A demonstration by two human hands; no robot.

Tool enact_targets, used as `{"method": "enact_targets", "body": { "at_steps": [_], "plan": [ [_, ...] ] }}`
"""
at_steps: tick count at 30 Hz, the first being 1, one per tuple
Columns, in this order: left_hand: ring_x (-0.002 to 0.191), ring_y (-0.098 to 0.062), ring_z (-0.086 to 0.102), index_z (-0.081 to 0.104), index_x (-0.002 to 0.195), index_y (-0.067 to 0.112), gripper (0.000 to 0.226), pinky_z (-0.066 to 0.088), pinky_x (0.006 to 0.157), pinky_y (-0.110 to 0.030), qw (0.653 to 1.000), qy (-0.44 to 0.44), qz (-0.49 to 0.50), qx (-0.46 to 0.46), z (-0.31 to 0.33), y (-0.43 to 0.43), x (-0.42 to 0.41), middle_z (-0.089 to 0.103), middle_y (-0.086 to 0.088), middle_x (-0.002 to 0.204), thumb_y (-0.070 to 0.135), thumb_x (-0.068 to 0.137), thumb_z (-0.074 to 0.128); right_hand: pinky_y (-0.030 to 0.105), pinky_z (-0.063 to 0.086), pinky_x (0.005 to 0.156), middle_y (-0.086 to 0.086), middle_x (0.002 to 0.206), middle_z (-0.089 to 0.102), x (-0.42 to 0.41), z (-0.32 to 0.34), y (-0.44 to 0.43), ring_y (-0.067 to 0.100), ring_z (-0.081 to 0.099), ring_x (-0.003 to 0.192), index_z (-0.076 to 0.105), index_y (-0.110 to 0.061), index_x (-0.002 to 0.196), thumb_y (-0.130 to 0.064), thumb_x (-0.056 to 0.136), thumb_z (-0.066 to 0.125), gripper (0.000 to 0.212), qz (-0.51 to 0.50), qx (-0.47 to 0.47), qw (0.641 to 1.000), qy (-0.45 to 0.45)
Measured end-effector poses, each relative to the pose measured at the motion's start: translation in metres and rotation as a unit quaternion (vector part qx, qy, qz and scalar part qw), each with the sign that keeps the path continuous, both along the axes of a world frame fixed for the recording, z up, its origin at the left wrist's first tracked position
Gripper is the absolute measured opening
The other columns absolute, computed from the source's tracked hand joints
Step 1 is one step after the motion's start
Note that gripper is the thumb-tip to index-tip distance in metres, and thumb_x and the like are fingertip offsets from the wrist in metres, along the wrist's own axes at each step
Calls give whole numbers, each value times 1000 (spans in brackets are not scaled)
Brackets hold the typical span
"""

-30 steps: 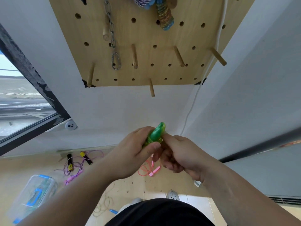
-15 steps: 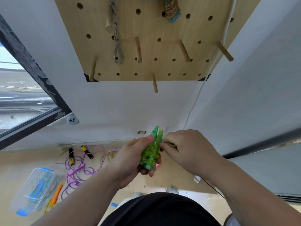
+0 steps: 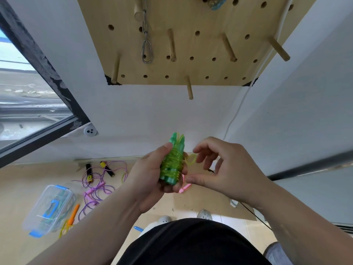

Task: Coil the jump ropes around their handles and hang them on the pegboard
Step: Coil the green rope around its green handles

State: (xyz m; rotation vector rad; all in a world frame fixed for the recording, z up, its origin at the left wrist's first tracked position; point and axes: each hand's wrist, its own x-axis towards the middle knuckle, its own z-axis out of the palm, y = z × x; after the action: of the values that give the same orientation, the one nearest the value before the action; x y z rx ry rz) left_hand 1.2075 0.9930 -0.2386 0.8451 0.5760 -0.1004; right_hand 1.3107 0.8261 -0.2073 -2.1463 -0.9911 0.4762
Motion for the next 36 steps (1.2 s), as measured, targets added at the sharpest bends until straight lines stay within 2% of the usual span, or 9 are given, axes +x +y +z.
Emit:
{"method": "enact_targets", "body": {
  "at_steps": [5, 10, 13, 19, 23, 25, 28, 32, 36],
  "plan": [
    [43, -25, 46, 61, 96, 2, 40, 26, 42, -26, 1000, 2, -29, 2, -3, -3, -5, 58, -21, 72, 40, 98, 49, 23, 48, 64, -13, 80, 67, -2, -4, 5, 11, 63, 74, 74, -25, 89, -32, 89, 72, 7, 63, 62, 994, -71],
    [47, -29, 53, 61, 105, 0, 46, 34, 38, -25, 998, 6, -62, 19, -4, -4, -9, 62, -22, 75, 43, 91, 54, 29, 50, 66, -7, 80, 64, 3, 3, 1, 19, 64, 76, 64, -36, 80, -32, 94, 64, 14, 67, 73, 994, 51],
    [58, -33, 60, 61, 114, -4, 52, 45, 40, -29, 996, -2, -87, 10, -3, -3, -9, 65, -26, 82, 39, 85, 58, 34, 51, 68, -2, 82, 64, 6, -1, -2, 21, 63, 77, 63, -29, 82, -33, 95, 60, 14, 29, 81, 994, 73],
    [71, -33, 66, 67, 114, 2, 28, 55, 57, -38, 994, 4, -102, 46, 2, -10, 1, 73, -20, 97, 21, 101, 51, 16, 47, 64, -1, 74, 67, 2, -4, 3, 10, 65, 67, 62, -18, 83, -15, 102, 57, 20, -24, 65, 993, 94],
    [54, -30, 59, 60, 108, 1, 19, 45, 48, -30, 988, 4, -49, 148, 3, -18, 13, 69, -22, 85, 16, 102, 49, 12, 46, 61, 1, 71, 65, -1, -5, 8, 8, 62, 62, 61, -19, 82, -15, 102, 56, 21, -51, 63, 993, 88],
    [48, -28, 54, 57, 96, -2, 20, 38, 43, -28, 976, -1, -48, 210, 0, -16, 15, 65, -22, 75, 15, 101, 48, 12, 44, 59, -3, 70, 65, -3, -3, 9, 7, 61, 62, 61, -22, 81, -18, 101, 57, 21, -45, 50, 995, 72],
    [45, -24, 51, 53, 82, -4, 26, 37, 45, -29, 962, -18, -66, 263, 2, -13, 14, 62, -20, 67, 16, 98, 50, 27, 48, 59, -5, 69, 63, -4, -2, 8, 14, 61, 66, 63, -21, 82, -24, 101, 59, 19, -45, 44, 998, 26],
    [44, -26, 48, 56, 83, -6, 33, 37, 45, -28, 962, -58, -105, 244, 1, -7, 9, 59, -23, 66, 23, 77, 69, 29, 43, 58, -8, 70, 60, -3, 1, 3, 14, 56, 68, 63, -21, 85, -35, 100, 57, 22, -23, 33, 993, -107],
    [49, -27, 50, 60, 90, -9, 45, 41, 46, -30, 964, -79, -114, 227, -3, -3, 8, 61, -23, 67, 26, 76, 84, 25, 39, 56, -13, 76, 53, 2, 5, -2, 10, 49, 67, 61, -20, 85, -38, 99, 51, 25, 23, 36, 974, -222]
  ]
}}
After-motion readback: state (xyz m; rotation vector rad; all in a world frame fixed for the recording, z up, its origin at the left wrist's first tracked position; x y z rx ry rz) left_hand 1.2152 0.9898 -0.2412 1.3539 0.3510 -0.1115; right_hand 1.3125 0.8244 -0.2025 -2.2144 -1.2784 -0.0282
